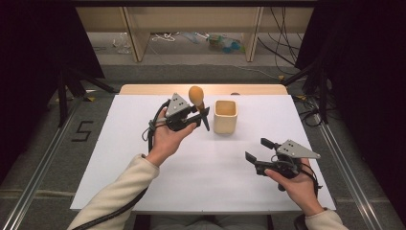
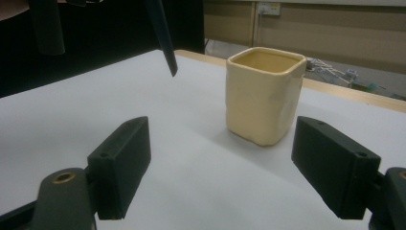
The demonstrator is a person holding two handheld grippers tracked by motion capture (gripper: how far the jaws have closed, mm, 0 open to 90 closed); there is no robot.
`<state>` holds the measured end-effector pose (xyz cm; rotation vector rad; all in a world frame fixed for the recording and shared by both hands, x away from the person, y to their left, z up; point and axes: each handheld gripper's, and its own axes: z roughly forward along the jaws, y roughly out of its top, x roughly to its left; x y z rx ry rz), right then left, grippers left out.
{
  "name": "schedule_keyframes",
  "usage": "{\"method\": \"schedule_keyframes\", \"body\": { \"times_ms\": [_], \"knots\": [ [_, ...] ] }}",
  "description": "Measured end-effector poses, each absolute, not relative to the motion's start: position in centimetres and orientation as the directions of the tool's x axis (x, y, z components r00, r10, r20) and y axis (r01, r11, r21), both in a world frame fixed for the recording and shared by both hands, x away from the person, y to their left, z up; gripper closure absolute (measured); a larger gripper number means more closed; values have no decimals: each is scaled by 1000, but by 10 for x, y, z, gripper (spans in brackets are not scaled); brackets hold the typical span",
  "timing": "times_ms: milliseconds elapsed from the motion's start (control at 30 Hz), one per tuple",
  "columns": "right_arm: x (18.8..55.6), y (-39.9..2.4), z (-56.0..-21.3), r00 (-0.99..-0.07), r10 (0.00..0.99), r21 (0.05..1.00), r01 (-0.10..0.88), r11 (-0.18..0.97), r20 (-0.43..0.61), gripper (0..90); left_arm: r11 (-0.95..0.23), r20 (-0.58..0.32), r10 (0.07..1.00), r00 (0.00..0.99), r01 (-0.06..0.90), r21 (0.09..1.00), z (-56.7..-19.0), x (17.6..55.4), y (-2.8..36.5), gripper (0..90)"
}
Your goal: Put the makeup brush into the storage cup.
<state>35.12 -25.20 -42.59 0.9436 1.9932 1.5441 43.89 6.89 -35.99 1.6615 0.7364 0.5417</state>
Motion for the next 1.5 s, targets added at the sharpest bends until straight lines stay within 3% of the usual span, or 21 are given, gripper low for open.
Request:
{"method": "schedule_keyframes", "body": {
  "times_ms": [833,1500],
  "knots": [
    [347,-257,-424,-657,750,949,276,153,70,206,-129,-2,724,690,138,982,-346,450,65,686],
    [345,-262,-423,-662,748,957,245,156,48,174,-121,9,721,693,114,986,-338,463,54,687]
  ]
}}
